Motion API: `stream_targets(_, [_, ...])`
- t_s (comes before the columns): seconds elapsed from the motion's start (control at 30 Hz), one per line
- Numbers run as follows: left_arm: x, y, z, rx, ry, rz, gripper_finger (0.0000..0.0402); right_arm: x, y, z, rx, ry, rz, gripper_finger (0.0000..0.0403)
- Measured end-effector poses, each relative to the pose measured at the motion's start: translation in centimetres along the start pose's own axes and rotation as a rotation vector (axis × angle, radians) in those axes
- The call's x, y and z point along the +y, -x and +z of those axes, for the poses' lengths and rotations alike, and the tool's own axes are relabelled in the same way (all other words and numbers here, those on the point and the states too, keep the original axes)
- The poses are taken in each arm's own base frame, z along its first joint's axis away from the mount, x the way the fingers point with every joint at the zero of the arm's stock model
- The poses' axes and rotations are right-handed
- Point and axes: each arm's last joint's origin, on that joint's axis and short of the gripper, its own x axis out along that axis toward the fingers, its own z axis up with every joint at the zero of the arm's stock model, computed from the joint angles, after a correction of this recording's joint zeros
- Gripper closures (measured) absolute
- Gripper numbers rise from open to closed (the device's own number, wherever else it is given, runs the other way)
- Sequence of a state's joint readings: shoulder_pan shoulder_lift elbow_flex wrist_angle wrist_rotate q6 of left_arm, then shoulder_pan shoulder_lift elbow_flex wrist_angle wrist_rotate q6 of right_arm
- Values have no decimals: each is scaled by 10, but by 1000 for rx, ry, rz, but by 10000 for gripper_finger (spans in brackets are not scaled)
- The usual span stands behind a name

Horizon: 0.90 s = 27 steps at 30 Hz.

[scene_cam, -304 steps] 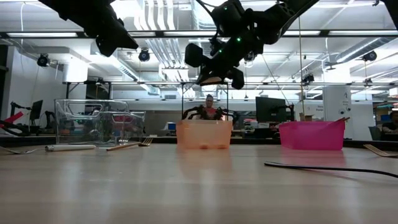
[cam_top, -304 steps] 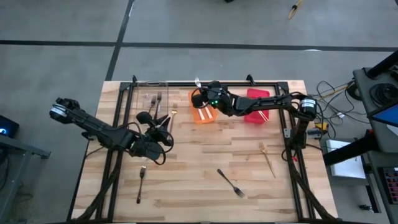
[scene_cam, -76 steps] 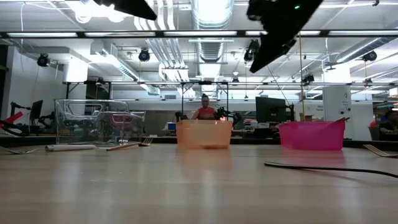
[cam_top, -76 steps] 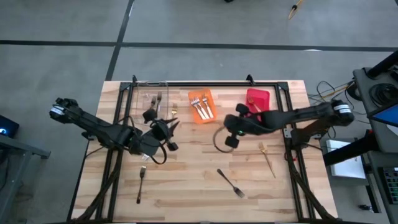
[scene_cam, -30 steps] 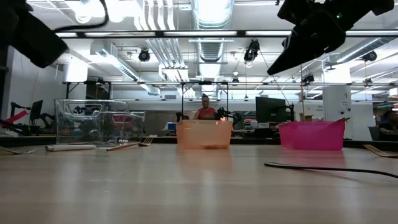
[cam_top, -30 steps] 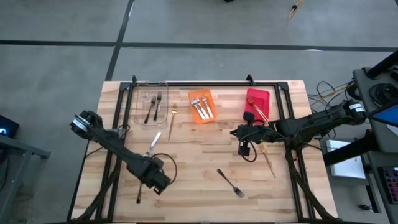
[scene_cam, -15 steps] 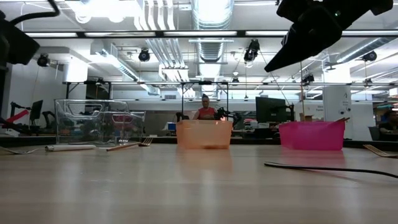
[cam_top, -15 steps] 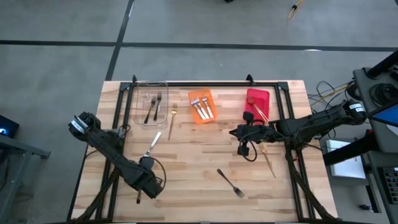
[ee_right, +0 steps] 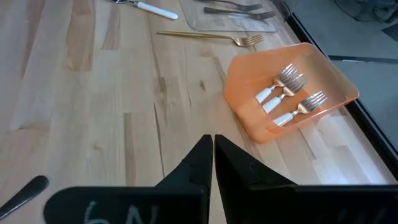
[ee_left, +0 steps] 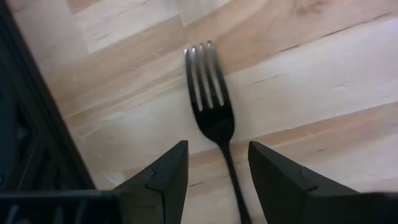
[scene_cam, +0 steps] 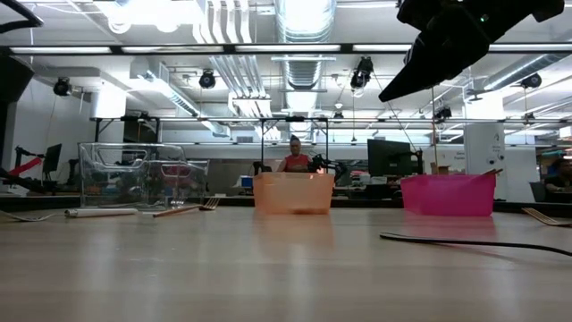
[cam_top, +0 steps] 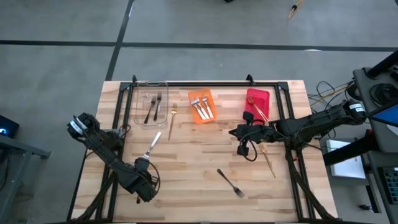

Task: Sort silverware by color (type)
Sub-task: Put the left black fork into the transparent bin

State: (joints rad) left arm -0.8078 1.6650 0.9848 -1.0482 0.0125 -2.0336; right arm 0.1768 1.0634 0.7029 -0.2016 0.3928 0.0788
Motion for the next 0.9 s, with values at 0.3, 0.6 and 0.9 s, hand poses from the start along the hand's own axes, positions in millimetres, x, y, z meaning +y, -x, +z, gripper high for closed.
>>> stream_targets(0.3, [0, -3, 1, -21, 19, -18, 253, 0, 0, 0, -2, -1, 0, 394])
stream_targets(0.6, [-4, -24, 0, -49, 32, -25, 253, 0, 0, 0, -2, -1, 0, 394])
stream_targets(0.9, [-6, -30, -1, -58, 36, -5, 274, 0, 0, 1, -6, -2, 0, 394])
